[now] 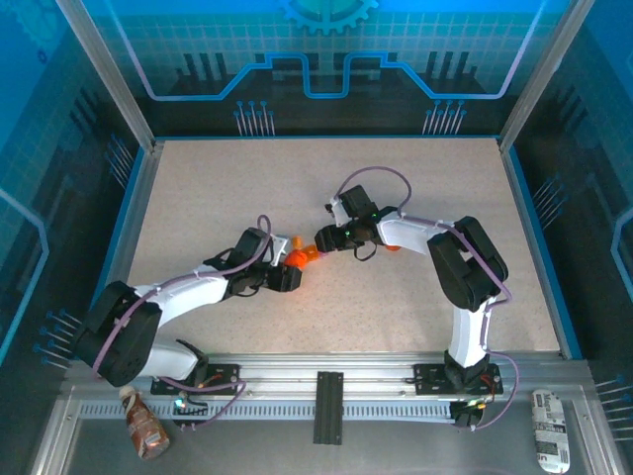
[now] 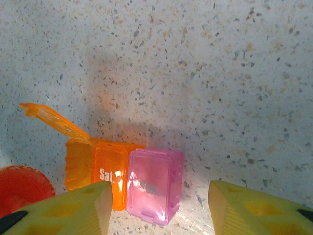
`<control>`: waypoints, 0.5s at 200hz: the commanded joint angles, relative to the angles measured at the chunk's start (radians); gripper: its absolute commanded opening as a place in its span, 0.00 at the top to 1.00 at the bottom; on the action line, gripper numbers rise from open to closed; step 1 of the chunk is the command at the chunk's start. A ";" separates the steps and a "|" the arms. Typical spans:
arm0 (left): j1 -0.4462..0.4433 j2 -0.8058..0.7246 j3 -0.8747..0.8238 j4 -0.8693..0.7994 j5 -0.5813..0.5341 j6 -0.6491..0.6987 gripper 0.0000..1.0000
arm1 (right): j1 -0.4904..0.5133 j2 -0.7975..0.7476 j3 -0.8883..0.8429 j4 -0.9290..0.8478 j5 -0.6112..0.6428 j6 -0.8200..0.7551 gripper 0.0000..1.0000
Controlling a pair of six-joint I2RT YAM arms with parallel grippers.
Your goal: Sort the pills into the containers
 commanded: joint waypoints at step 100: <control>0.011 0.050 0.164 -0.209 0.024 0.006 1.00 | 0.014 0.055 0.041 0.008 0.023 0.016 0.46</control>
